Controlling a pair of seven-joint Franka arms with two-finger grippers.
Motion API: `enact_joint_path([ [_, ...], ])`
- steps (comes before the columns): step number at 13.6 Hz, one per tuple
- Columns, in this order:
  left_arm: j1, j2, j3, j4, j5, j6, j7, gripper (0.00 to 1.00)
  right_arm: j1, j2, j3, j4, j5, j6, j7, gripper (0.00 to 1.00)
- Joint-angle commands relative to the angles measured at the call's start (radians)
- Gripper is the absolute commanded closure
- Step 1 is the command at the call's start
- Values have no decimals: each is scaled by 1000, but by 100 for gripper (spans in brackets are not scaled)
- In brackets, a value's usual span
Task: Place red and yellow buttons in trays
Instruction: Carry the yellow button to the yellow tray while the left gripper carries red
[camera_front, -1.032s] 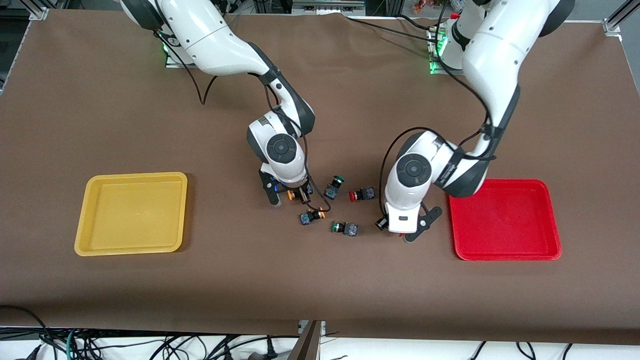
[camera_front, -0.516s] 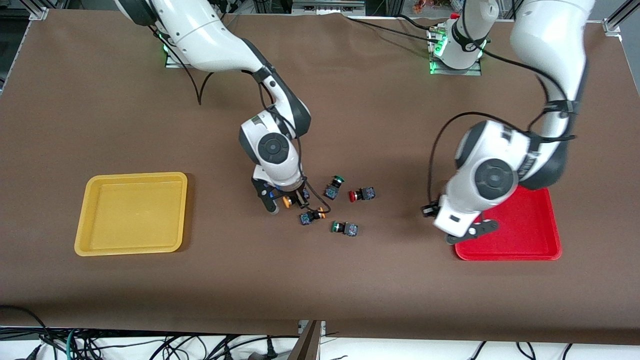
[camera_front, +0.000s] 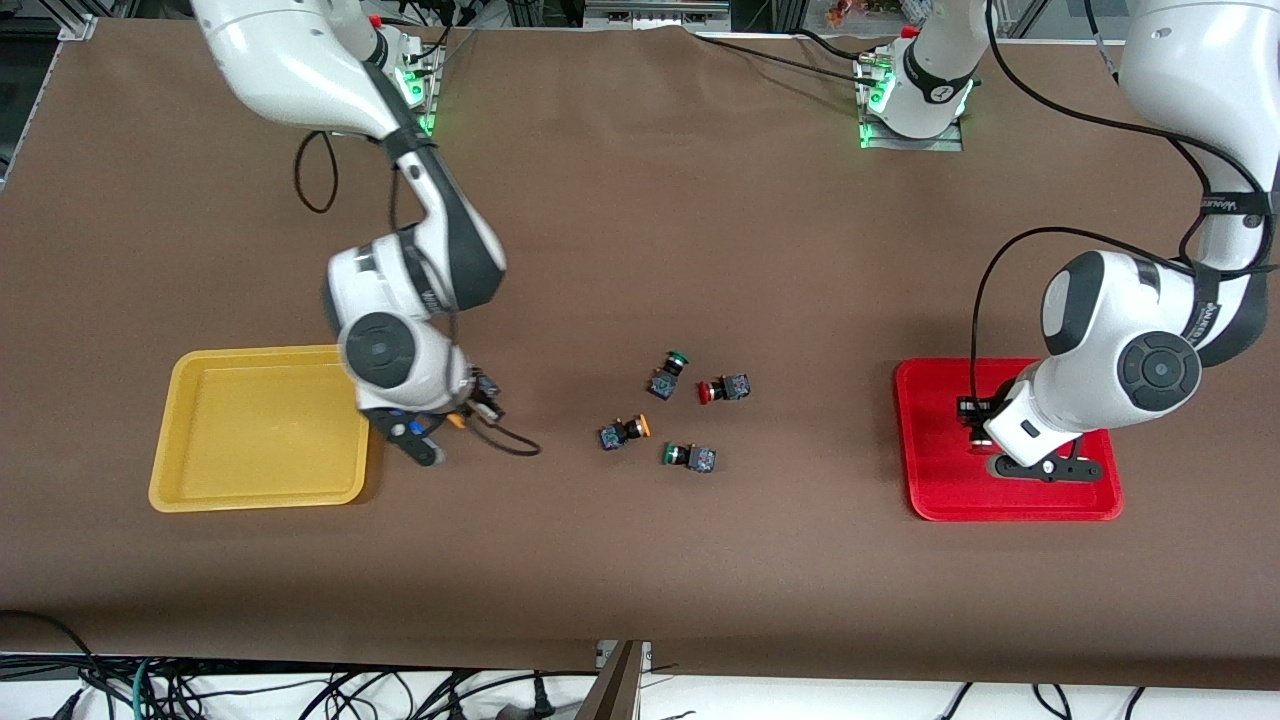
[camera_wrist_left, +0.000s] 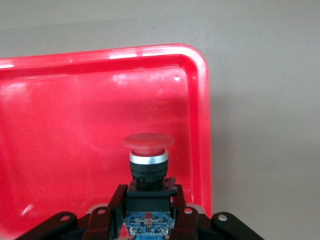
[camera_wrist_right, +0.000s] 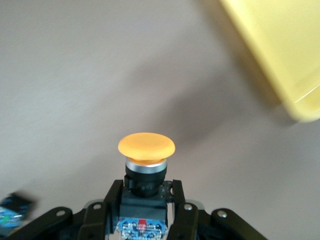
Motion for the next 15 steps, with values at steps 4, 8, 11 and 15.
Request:
enact_joint_path([
  [4,47,16,1,-230,22,339,31,100,-87,-78,-170,-106,6,-61,-492,96],
  [8,47,39,3,-227,26,348,17,33,-166,-64,-228,-114,12,-40,-697,97],
  [11,47,13,3,-218,26,333,8,0,-240,-41,-228,-159,13,32,-833,97],
  [15,44,-100,-11,-192,18,204,4,0,-320,-35,-225,-285,15,210,-987,97],
])
